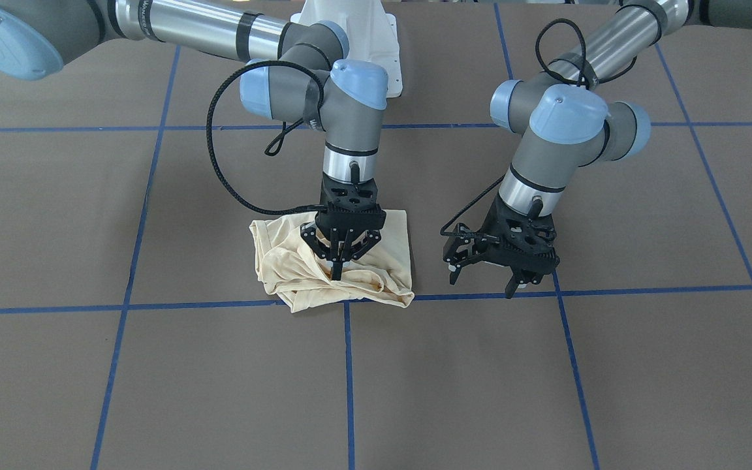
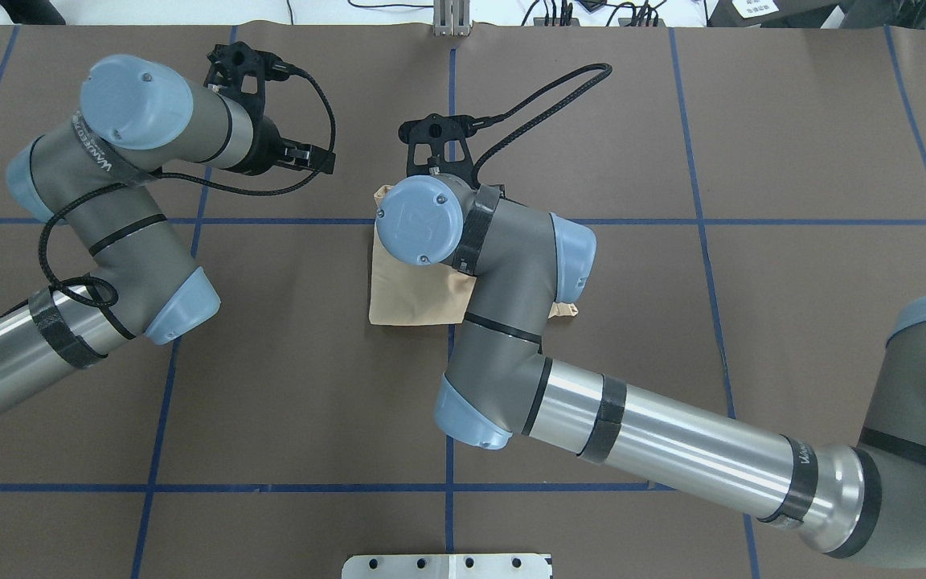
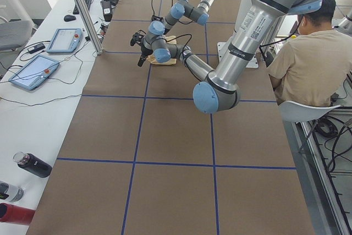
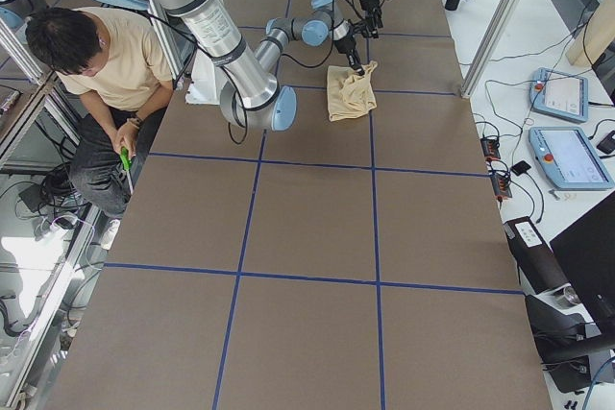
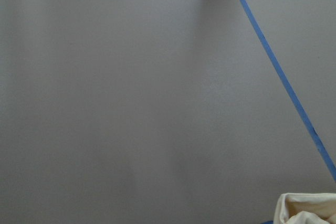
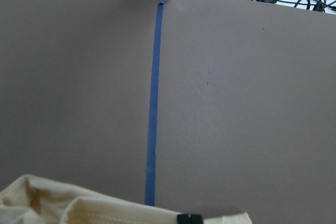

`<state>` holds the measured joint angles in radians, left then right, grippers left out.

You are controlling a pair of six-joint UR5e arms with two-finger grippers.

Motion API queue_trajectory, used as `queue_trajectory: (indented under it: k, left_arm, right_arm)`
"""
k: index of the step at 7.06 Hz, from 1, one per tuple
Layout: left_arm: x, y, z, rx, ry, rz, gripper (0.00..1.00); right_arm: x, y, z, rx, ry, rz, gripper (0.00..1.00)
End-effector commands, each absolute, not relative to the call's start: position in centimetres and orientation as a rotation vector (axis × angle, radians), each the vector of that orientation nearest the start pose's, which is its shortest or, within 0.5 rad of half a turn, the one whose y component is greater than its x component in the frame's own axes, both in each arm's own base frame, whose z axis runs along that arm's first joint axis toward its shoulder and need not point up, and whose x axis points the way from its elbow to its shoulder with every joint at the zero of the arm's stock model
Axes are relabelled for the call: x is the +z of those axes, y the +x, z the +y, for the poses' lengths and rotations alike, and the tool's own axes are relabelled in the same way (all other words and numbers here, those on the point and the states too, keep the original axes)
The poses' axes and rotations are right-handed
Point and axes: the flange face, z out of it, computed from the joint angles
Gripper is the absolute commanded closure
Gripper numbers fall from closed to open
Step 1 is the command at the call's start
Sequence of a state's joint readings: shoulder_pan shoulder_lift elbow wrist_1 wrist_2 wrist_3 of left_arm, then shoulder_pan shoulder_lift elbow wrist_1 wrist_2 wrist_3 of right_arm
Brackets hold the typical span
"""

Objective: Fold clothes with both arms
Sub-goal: 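Press the right gripper down on the folded shirt to flatten it, then raise the right gripper away from the folded shirt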

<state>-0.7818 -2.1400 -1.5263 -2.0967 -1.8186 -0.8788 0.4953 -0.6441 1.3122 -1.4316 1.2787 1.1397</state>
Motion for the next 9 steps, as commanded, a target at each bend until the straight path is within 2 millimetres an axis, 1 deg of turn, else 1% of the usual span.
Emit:
queue_trajectory:
  k: [1, 2, 3, 4, 5, 6, 7, 8, 9]
  left_arm:
    - [28.8, 41.7, -56.8, 0.032, 0.528, 0.929, 0.00]
    - [29.1, 41.5, -56.6, 0.030, 0.527, 0.929, 0.00]
    - [29.1, 41.4, -56.5, 0.031, 0.526, 0.930, 0.00]
    - [29.1, 41.4, -56.5, 0.032, 0.527, 0.929, 0.00]
    - [29.2, 41.5, -56.5, 0.033, 0.525, 0.929, 0.00]
    - [29.1, 41.5, -56.5, 0.034, 0.526, 0.930, 0.00]
    - [29.1, 41.5, -56.5, 0.034, 0.526, 0.930, 0.00]
    - [29.1, 41.5, -56.5, 0.034, 0.526, 0.930, 0.00]
    - [29.1, 41.5, -56.5, 0.034, 0.526, 0.930, 0.00]
  right_arm:
    - [18.0, -62.3, -55.9, 0.207, 0.677, -0.673, 0.11]
    - [15.0, -61.4, -56.9, 0.219, 0.669, -0.719, 0.00]
    - [13.5, -60.9, -57.3, 0.199, 0.609, -0.773, 0.00]
    - [12.8, -60.6, -56.9, 0.197, 0.587, -0.762, 0.00]
    - [12.0, -60.2, -55.0, 0.213, 0.540, -0.724, 0.00]
    - [11.3, -60.6, -51.6, 0.237, 0.461, -0.692, 0.00]
    - [12.1, -60.5, -48.3, 0.252, 0.415, -0.676, 0.00]
    - [15.2, -61.0, -46.4, 0.291, 0.386, -0.662, 0.01]
    - [16.8, -61.5, -45.9, 0.304, 0.400, -0.641, 0.08]
